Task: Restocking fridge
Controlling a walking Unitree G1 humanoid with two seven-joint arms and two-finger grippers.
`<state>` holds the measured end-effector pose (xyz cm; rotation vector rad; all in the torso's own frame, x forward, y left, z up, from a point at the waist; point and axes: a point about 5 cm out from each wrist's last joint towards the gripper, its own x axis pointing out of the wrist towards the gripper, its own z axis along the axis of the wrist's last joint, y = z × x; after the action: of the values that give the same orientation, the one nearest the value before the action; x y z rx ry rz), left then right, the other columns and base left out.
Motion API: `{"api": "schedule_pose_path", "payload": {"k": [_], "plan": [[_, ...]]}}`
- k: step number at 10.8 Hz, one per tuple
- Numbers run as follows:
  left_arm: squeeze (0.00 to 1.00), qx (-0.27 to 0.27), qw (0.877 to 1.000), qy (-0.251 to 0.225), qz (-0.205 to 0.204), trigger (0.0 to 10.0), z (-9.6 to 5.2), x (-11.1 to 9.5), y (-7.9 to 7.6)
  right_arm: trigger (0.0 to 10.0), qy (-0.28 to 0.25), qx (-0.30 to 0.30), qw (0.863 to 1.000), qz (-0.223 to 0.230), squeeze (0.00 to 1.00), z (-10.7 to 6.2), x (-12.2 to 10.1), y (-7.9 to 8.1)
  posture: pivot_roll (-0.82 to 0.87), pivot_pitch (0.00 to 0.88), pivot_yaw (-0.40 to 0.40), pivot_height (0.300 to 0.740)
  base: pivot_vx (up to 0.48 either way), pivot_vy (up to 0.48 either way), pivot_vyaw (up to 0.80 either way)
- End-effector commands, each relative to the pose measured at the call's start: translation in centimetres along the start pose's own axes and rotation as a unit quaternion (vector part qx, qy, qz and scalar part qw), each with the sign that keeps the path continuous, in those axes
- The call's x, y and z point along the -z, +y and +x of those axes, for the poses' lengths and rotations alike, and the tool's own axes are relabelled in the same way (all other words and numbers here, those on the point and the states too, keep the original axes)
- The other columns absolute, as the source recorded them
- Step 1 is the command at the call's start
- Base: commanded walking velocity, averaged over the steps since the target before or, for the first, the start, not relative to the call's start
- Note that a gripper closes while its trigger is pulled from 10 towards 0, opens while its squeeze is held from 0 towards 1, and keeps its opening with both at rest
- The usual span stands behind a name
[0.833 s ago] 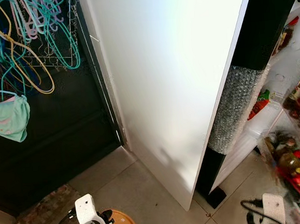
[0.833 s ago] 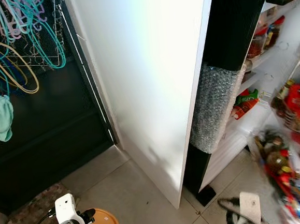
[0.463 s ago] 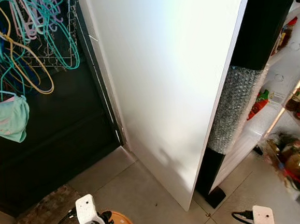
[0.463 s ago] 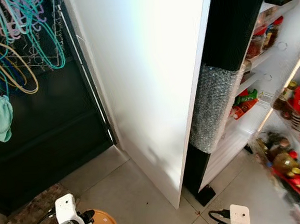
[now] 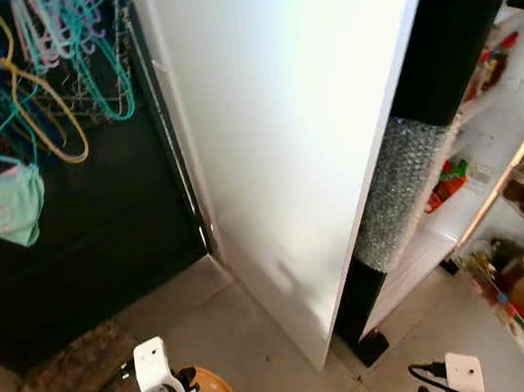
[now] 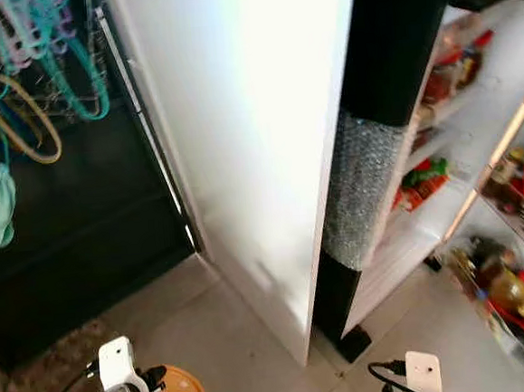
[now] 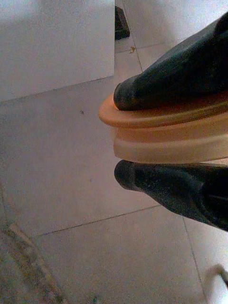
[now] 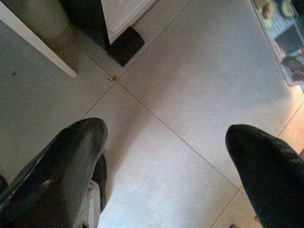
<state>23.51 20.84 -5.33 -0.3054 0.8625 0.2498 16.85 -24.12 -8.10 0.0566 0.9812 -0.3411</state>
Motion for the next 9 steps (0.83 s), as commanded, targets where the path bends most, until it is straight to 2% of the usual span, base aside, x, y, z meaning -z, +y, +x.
{"api": "schedule_pose_path", "payload": {"k": [1,2,3,7,9], "plan": [[0.00,-0.004,1.000,0.014,0.004,10.0,-0.06,0.41,0.44,10.0,-0.002,-0.007,1.000,0.003,0.00,0.01,-0.11,0.11,0.07,0.000,0.002,0.740,0.000,-0.326,0.61],[0.00,-0.003,1.000,0.014,0.002,10.0,-0.05,0.41,0.37,10.0,-0.004,0.001,1.000,-0.011,0.00,-0.01,-0.05,-0.07,0.07,0.000,-0.001,0.740,0.000,-0.326,0.79],[0.00,-0.003,1.000,0.014,0.002,10.0,-0.05,0.42,0.35,10.0,0.001,0.005,1.000,-0.004,0.00,-0.02,0.13,-0.25,0.07,0.000,-0.003,0.740,0.000,-0.330,0.00],[0.00,0.000,1.000,0.015,0.006,10.0,-0.05,0.39,0.30,10.0,0.001,0.019,0.999,-0.031,0.00,0.02,-0.16,-0.42,0.07,0.000,-0.007,0.740,0.000,-0.328,0.00],[0.00,0.000,1.000,0.016,0.008,10.0,-0.05,0.39,0.31,10.0,0.000,0.021,1.000,-0.018,0.00,0.02,-0.17,-0.42,0.07,0.000,-0.006,0.740,0.000,-0.332,0.21]]}}
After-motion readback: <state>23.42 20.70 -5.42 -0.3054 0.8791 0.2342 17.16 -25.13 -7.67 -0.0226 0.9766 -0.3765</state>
